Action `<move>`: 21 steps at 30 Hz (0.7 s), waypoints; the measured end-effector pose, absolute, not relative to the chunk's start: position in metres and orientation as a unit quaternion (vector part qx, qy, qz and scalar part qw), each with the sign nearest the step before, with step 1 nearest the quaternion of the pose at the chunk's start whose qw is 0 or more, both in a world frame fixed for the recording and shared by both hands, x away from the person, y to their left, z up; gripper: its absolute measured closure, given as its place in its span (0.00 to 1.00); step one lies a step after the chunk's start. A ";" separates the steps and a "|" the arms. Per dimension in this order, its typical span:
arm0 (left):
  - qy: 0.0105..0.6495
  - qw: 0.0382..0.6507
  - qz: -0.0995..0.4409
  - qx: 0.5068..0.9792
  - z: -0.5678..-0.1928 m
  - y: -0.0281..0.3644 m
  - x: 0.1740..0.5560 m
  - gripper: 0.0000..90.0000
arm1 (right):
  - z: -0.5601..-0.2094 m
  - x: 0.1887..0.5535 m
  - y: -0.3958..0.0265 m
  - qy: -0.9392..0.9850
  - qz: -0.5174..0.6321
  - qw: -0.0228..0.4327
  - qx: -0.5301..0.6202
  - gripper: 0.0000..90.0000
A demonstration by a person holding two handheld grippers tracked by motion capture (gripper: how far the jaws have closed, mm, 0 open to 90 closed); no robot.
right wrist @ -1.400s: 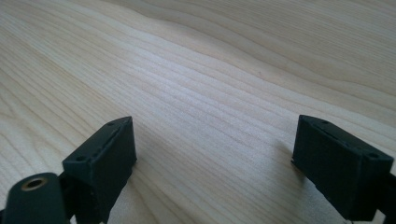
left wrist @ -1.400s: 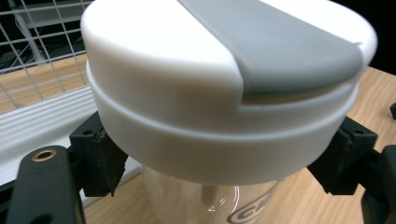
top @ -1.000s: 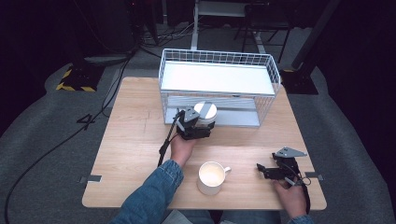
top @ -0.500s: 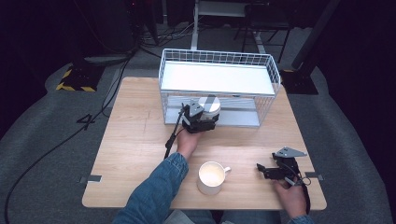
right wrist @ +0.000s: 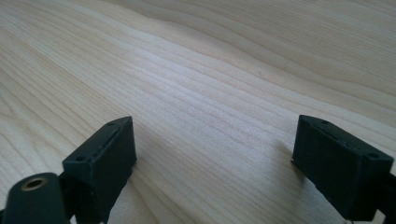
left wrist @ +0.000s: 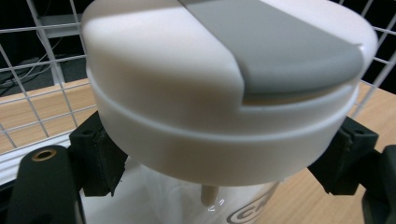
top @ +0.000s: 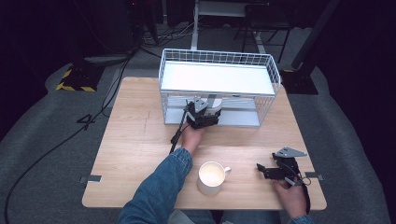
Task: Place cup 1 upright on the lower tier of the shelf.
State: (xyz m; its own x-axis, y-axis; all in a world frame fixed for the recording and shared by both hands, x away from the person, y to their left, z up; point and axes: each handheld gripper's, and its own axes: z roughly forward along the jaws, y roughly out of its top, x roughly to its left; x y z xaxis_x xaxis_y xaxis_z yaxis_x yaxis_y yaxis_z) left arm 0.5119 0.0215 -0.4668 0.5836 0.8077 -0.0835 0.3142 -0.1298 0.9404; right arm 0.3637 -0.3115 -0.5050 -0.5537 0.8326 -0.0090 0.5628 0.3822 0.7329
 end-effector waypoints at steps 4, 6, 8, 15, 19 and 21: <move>0.396 0.527 0.235 0.714 -0.469 0.019 0.519 0.21 | -0.505 0.364 -0.311 0.809 0.350 0.192 0.432 0.15; 0.398 0.527 0.235 0.713 -0.470 0.018 0.522 0.20 | -0.505 0.364 -0.311 0.809 0.350 0.192 0.432 0.15; 0.403 0.529 0.232 0.709 -0.472 0.016 0.525 0.21 | -0.505 0.364 -0.311 0.809 0.350 0.192 0.432 0.15; 0.412 0.520 0.237 0.710 -0.475 0.013 0.535 0.20 | -0.505 0.364 -0.311 0.809 0.350 0.192 0.432 0.15; 0.415 0.517 0.238 0.710 -0.475 0.012 0.538 0.20 | -0.505 0.364 -0.311 0.809 0.350 0.192 0.432 0.15; 0.418 0.511 0.238 0.712 -0.476 0.012 0.540 0.20 | -0.505 0.364 -0.311 0.809 0.350 0.192 0.432 0.15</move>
